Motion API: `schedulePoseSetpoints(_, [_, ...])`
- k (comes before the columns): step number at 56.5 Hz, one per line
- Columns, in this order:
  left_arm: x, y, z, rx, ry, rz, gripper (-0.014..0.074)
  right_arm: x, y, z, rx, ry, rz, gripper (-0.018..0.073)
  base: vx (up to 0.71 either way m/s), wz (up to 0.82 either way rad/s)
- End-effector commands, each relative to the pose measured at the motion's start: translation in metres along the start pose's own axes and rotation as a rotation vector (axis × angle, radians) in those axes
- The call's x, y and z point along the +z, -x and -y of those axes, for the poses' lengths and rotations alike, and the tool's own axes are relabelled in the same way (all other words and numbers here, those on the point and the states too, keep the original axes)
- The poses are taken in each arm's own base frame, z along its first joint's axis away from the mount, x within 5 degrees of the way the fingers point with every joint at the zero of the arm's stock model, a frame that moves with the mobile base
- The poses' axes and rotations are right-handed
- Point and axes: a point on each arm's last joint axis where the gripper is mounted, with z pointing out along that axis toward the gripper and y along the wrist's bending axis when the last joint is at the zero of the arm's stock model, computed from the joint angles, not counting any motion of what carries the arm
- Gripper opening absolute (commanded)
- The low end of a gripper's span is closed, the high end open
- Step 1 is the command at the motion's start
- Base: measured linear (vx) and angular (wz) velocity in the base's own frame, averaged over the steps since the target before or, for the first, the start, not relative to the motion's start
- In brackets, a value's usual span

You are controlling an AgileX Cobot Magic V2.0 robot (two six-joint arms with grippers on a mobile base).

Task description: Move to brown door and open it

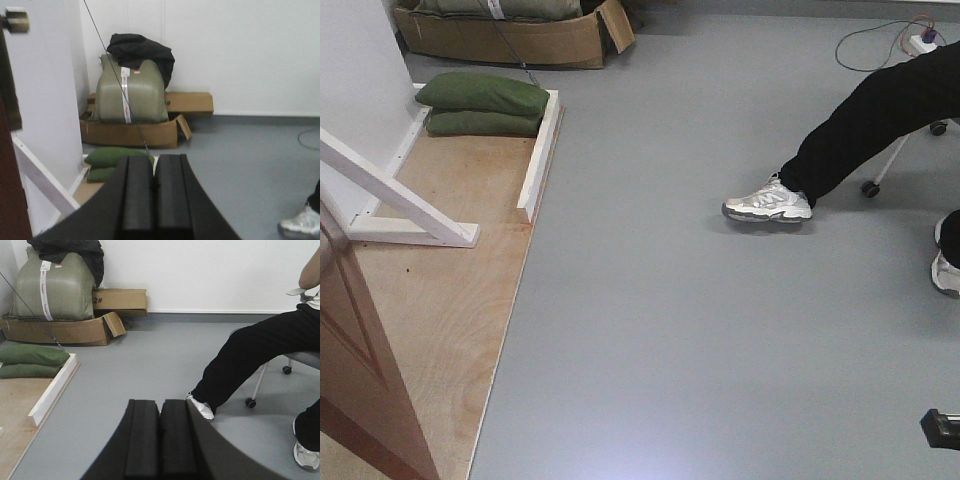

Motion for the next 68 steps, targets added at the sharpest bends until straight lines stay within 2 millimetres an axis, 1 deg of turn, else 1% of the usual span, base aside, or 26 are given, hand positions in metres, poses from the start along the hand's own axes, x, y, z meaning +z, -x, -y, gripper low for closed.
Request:
schedulePoseSetpoints(1, [-0.005,0.052,0.002,-0.048,0.014,0.177,-0.0006,-0.001,0.006,0.0,-0.008,-0.006,0.087,0.0,0.0,0.0])
schedulePoseSetpoints(9, [-0.006,0.111,0.004,0.0,0.069,0.265,-0.0006,-0.001,0.006,0.0,-0.008,-0.006,0.087,0.0,0.0,0.0])
schedulePoseSetpoints(13, [-0.004,0.135,0.005,0.026,0.093,0.296,-0.0006,-0.001,0.006,0.0,-0.008,-0.006,0.087,0.0,0.0,0.0])
schedulePoseSetpoints(19, [-0.001,0.167,0.004,0.09,0.146,0.334,-0.0006,-0.001,0.006,0.0,-0.008,-0.006,0.087,0.0,0.0,0.0])
schedulePoseSetpoints(25, [0.002,0.192,0.003,0.159,0.214,0.365,-0.0006,-0.001,0.006,0.0,-0.008,-0.006,0.087,0.0,0.0,0.0])
schedulePoseSetpoints(31, [0.008,0.21,0.0,0.207,0.268,0.39,-0.0006,-0.001,0.006,0.0,-0.008,-0.006,0.087,0.0,0.0,0.0])
schedulePoseSetpoints(42, [0.014,0.239,-0.003,0.144,0.312,0.439,-0.0006,-0.001,0.006,0.0,-0.008,-0.006,0.087,0.0,0.0,0.0])
schedulePoseSetpoints(52, [0.018,0.264,-0.01,0.161,0.409,0.457,-0.0006,-0.001,0.006,0.0,-0.008,-0.006,0.087,0.0,0.0,0.0])
schedulePoseSetpoints(60, [0.017,0.274,-0.017,0.177,0.509,0.476,-0.0006,-0.001,0.006,0.0,-0.008,-0.006,0.087,0.0,0.0,0.0])
schedulePoseSetpoints(68, [0.02,0.273,-0.028,0.172,0.601,0.459,-0.0006,-0.001,0.006,0.0,-0.008,-0.006,0.087,0.0,0.0,0.0])
